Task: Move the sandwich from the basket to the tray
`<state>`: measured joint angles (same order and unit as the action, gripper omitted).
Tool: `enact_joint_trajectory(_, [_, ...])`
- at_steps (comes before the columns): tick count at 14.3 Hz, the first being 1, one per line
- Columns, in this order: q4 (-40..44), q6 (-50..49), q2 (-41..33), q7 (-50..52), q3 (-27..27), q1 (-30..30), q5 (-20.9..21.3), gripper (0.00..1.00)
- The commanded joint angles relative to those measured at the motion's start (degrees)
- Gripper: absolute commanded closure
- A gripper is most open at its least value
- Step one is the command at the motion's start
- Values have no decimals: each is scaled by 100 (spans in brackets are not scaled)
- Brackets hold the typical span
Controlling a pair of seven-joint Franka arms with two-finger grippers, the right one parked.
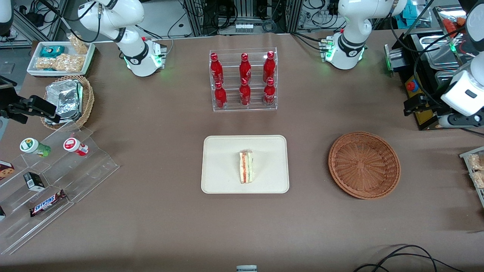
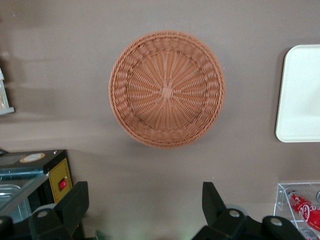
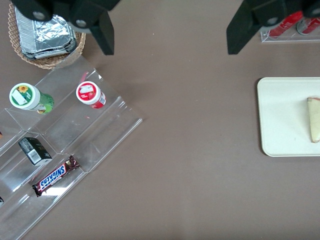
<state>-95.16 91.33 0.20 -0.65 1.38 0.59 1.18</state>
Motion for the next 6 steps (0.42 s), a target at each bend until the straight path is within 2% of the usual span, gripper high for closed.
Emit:
enact_joint_trajectory(1, [331,59,226,-120,108,91,13,0])
enact_joint_trajectory(6, [375,34,209,-85,81,73,-170,0])
